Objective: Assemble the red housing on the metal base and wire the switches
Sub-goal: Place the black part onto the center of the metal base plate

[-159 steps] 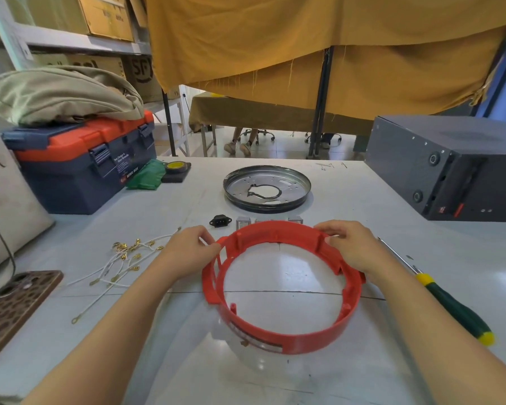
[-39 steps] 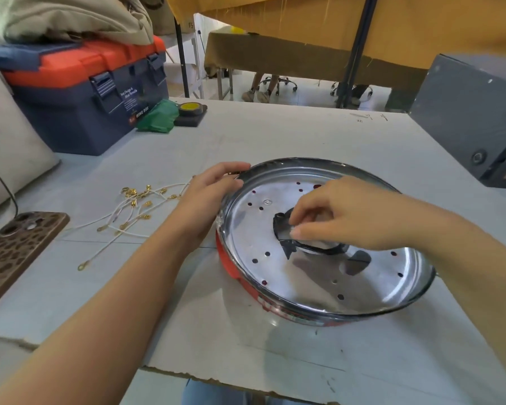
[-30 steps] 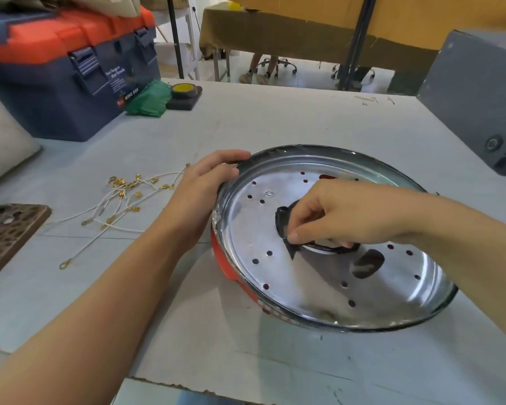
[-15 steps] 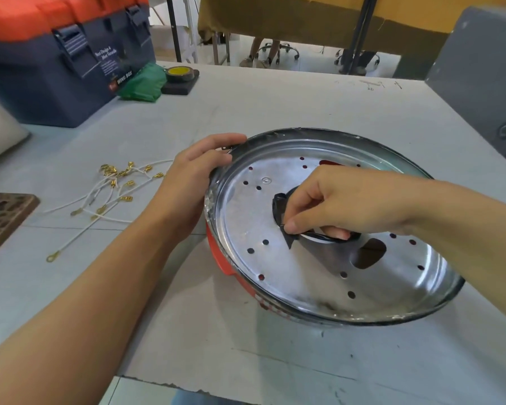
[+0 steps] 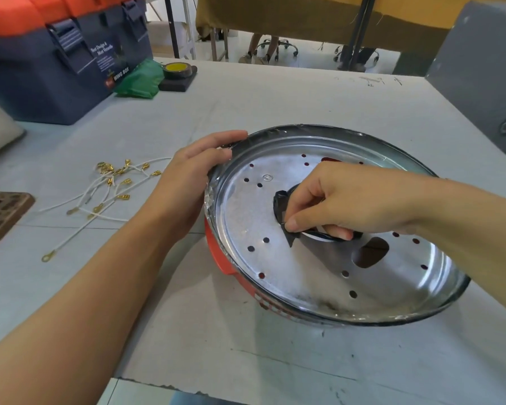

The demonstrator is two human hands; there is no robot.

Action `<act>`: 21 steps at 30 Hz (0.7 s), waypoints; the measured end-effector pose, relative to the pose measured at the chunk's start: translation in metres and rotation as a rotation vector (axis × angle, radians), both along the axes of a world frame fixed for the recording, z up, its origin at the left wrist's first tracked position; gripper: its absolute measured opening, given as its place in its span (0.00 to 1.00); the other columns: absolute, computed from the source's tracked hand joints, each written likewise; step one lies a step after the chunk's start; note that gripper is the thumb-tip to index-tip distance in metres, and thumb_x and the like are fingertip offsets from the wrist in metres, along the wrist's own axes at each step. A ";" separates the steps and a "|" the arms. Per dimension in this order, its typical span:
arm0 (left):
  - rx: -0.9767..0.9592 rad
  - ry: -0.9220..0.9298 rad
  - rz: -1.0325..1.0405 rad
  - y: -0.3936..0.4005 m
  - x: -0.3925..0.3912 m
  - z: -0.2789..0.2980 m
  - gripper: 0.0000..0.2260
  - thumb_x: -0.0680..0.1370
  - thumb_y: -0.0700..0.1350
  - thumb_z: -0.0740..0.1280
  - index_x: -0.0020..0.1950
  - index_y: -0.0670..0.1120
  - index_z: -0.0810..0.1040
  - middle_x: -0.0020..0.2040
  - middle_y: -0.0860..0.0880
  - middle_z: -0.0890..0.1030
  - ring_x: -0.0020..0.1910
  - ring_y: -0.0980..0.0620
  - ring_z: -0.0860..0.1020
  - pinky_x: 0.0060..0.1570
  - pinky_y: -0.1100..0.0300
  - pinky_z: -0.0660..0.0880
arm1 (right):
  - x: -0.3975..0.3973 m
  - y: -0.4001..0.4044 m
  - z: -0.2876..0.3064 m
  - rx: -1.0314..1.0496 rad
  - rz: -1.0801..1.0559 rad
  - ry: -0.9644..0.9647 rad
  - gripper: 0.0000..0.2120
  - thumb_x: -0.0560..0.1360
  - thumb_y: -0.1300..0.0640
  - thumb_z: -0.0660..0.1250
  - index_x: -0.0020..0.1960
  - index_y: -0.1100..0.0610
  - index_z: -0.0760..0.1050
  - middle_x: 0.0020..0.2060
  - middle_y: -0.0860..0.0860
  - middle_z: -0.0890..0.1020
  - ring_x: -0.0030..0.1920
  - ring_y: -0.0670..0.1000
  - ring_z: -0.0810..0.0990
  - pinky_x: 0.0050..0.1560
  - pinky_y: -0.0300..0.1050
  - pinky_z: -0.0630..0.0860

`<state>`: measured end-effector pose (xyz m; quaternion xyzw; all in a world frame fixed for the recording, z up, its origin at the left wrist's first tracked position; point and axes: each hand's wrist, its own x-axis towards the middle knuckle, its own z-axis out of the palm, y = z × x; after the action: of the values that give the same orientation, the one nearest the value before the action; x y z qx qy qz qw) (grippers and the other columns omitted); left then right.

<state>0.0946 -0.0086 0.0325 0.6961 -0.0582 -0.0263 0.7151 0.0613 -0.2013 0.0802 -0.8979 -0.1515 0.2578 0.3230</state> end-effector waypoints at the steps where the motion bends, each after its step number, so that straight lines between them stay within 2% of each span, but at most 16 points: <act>1: -0.003 0.001 -0.002 0.000 0.000 0.000 0.15 0.78 0.36 0.58 0.59 0.47 0.80 0.45 0.49 0.84 0.32 0.59 0.79 0.30 0.69 0.74 | 0.000 0.000 0.000 -0.001 0.000 -0.002 0.10 0.75 0.54 0.68 0.35 0.51 0.80 0.17 0.48 0.70 0.20 0.45 0.65 0.20 0.31 0.64; 5: -0.007 0.004 -0.003 0.000 0.000 0.000 0.15 0.78 0.36 0.58 0.59 0.47 0.80 0.43 0.51 0.84 0.31 0.59 0.79 0.30 0.69 0.74 | 0.000 0.000 0.000 -0.003 -0.004 0.006 0.10 0.75 0.54 0.68 0.35 0.51 0.80 0.16 0.48 0.70 0.19 0.44 0.65 0.21 0.31 0.63; 9: -0.010 0.011 -0.008 0.001 0.001 0.000 0.15 0.78 0.36 0.59 0.58 0.48 0.80 0.48 0.48 0.84 0.35 0.57 0.80 0.34 0.67 0.75 | 0.000 0.000 -0.001 0.005 -0.009 0.019 0.09 0.75 0.55 0.68 0.36 0.52 0.80 0.16 0.48 0.69 0.18 0.44 0.64 0.21 0.31 0.62; 15: -0.003 0.004 -0.003 0.000 0.000 0.001 0.14 0.77 0.37 0.59 0.58 0.47 0.80 0.41 0.52 0.84 0.31 0.58 0.78 0.30 0.69 0.74 | 0.000 0.001 -0.002 0.007 -0.017 0.030 0.09 0.75 0.55 0.68 0.36 0.53 0.80 0.16 0.47 0.69 0.19 0.43 0.64 0.21 0.30 0.62; 21: 0.000 0.004 -0.019 0.001 0.001 0.000 0.15 0.78 0.36 0.59 0.59 0.47 0.80 0.45 0.51 0.84 0.33 0.59 0.79 0.32 0.69 0.74 | -0.001 0.001 -0.002 -0.009 -0.036 0.021 0.08 0.75 0.54 0.68 0.37 0.52 0.80 0.17 0.47 0.69 0.19 0.44 0.65 0.21 0.31 0.63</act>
<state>0.0956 -0.0074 0.0324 0.6953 -0.0634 -0.0344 0.7150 0.0603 -0.2007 0.0785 -0.8991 -0.1310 0.2621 0.3251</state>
